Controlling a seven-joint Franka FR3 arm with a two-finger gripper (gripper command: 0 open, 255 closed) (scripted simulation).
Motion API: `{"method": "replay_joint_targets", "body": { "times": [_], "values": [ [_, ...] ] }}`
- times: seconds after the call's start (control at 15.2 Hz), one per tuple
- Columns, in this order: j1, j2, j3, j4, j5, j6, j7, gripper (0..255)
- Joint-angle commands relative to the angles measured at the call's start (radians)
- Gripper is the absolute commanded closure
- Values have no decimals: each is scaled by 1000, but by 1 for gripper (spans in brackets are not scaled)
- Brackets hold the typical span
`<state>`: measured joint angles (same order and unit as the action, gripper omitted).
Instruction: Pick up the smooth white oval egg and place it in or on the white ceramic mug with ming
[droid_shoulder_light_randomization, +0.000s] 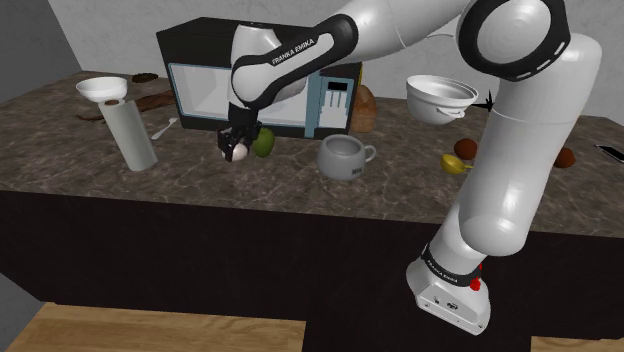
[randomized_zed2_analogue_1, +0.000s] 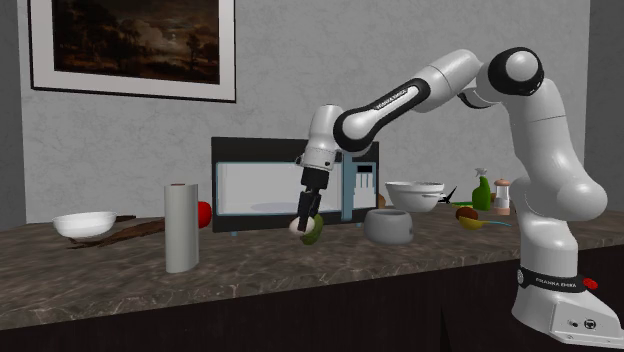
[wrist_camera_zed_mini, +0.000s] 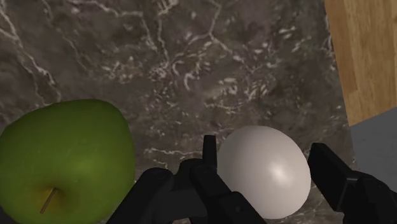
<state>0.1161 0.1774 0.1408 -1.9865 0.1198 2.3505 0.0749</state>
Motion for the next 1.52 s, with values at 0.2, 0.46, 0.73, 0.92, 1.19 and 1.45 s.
{"method": "replay_joint_targets", "body": {
  "times": [0.2, 0.46, 0.73, 0.92, 1.19, 1.45],
  "values": [
    [-1, -28, 0, 39, -2, -66, 7, 255],
    [-2, -47, -1, 70, -3, -116, 12, 255],
    [-2, -62, -1, 105, -4, -166, 17, 255],
    [-3, -72, -2, 134, -6, -204, 21, 255],
    [-4, -81, -2, 169, -7, -249, 25, 255],
    [-39, -207, -31, 17, 27, -231, -54, 255]
  ]
}}
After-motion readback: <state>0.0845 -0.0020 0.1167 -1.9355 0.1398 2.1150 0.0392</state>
